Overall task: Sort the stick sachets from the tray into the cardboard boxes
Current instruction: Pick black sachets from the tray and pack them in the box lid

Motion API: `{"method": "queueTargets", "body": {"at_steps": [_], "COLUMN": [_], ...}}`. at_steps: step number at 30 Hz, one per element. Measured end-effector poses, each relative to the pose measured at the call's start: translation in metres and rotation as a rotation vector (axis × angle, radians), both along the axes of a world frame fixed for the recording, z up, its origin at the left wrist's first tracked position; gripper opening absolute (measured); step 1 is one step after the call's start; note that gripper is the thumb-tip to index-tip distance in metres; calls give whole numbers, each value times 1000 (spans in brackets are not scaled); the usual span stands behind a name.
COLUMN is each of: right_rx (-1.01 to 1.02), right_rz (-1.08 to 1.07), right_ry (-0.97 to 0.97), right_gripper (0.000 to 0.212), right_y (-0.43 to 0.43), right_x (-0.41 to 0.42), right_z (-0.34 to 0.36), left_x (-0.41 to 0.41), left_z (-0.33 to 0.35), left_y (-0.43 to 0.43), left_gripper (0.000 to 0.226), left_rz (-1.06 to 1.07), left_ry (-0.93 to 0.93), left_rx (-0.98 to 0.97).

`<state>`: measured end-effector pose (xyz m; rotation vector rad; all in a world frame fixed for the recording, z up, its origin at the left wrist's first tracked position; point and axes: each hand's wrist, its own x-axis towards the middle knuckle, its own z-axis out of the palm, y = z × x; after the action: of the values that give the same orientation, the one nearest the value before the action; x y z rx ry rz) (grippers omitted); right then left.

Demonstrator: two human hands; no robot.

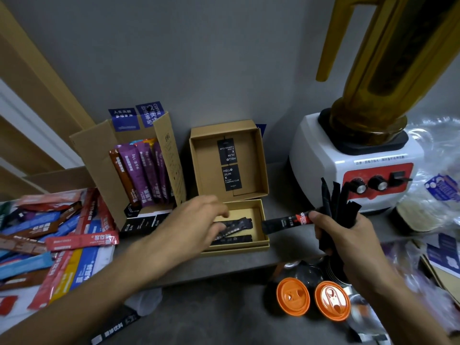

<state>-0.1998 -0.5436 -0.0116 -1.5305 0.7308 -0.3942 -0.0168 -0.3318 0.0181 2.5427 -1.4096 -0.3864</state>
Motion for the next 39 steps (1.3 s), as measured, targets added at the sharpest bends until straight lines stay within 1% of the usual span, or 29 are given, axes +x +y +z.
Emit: {"method": "queueTargets", "body": {"at_steps": [1, 2, 3, 6, 8, 9, 10, 11, 13, 14, 15, 17, 18, 20, 23, 25, 28, 31, 34, 37, 39], "right_rx": [7, 9, 9, 22, 19, 11, 2, -12, -63, -85, -98, -99, -91, -59, 14, 33, 50, 67, 66, 91, 99], "right_rz": [10, 19, 30, 39, 43, 73, 115, 161, 274, 341, 405, 492, 516, 547, 578, 602, 642, 682, 642, 539, 481], "right_ry": [-4, -10, -14, -37, -49, -46, -37, -20, 18, 29, 32, 30, 28, 14, -19, -29, -23, -9, -1, -5, 2], "right_gripper": [35, 34, 32, 27, 23, 22, 22, 21, 18, 16, 15, 14, 14, 15, 13, 12, 9, 15, 13, 10, 14], "right_y": [2, 4, 7, 14, 16, 16, 17, 18, 21, 23, 26, 30, 31, 32, 31, 31, 31, 29, 25, 17, 11], "right_x": [3, 5, 8, 19, 24, 26, 28, 29, 34, 36, 38, 41, 41, 41, 40, 40, 40, 39, 35, 31, 29], "right_z": [0, 1, 1, 2, 5, 7, 12, 16, 25, 29, 33, 38, 39, 40, 39, 39, 36, 28, 18, 11, 7], "left_x": [5, 9, 13, 19, 20, 21, 21, 19, 9, 5, 1, -4, -3, -1, 0, -1, -1, 1, 13, 21, 21], "left_z": [-10, -19, -26, -33, -23, -15, -4, 10, 39, 51, 61, 70, 71, 71, 66, 63, 59, 58, 61, 60, 57], "left_y": [-10, -17, -19, -15, -10, -9, -11, -13, -24, -31, -38, -48, -50, -51, -48, -47, -44, -37, -26, -17, -14], "left_gripper": [33, 40, 41, 27, 27, 29, 29, 26, 23, 24, 24, 17, 12, 8, 15, 8, 5, 7, 18, 22, 21], "left_rz": [-54, -81, -98, -149, -143, -117, -84, -54, -52, -92, -142, -221, -227, -196, -146, -111, -57, 21, 228, 305, 326], "left_ry": [61, 101, 109, 64, 65, 68, 67, 65, 92, 106, 113, 124, 132, 185, 344, 398, 406, 403, 364, 397, 418], "left_rx": [41, 81, 103, 172, 206, 184, 116, -6, -313, -415, -465, -485, -486, -488, -465, -502, -571, -633, -783, -764, -749]}}
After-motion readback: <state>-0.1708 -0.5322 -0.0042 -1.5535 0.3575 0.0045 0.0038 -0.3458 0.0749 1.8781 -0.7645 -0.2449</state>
